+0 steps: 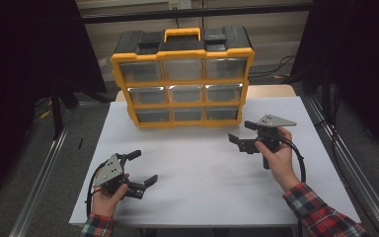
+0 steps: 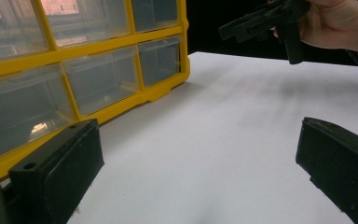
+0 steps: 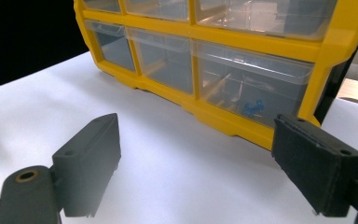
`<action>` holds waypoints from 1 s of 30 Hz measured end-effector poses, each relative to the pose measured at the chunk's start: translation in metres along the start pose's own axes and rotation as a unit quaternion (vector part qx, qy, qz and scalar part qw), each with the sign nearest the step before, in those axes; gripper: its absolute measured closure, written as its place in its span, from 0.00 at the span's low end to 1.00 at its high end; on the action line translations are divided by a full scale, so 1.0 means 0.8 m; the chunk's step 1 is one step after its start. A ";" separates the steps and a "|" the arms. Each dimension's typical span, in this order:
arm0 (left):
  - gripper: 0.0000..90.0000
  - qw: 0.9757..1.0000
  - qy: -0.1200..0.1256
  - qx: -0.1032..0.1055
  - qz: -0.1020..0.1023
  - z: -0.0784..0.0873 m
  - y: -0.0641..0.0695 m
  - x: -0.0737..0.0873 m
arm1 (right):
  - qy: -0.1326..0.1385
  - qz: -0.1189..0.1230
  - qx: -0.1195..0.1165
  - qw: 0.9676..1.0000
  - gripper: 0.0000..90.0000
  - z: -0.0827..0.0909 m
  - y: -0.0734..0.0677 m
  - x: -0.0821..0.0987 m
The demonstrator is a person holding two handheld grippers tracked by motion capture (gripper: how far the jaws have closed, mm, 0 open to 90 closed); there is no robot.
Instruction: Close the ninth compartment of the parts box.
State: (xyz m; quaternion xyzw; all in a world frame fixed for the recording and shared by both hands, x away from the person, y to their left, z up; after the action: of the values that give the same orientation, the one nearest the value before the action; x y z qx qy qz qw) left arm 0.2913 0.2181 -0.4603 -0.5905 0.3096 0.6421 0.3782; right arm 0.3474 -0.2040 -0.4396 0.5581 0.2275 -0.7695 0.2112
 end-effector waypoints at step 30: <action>0.00 1.000 0.003 0.014 0.001 -0.001 -0.001 0.001 | 0.009 0.003 -0.006 1.000 0.17 0.043 0.000 0.015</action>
State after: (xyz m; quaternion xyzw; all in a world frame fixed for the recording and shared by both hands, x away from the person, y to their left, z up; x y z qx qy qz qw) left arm 0.2926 0.2177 -0.4608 -0.5867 0.3206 0.6362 0.3849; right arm 0.3179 -0.2251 -0.4420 0.5646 0.2319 -0.7624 0.2147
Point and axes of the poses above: each handheld gripper's, and its own axes: z roughly backward along the jaws, x roughly out of its underside, y roughly to its right, the point moved 2 cm from there along -z, roughly forward along the jaws, and after that the axes turned 5 degrees about y, right-handed, at the moved point
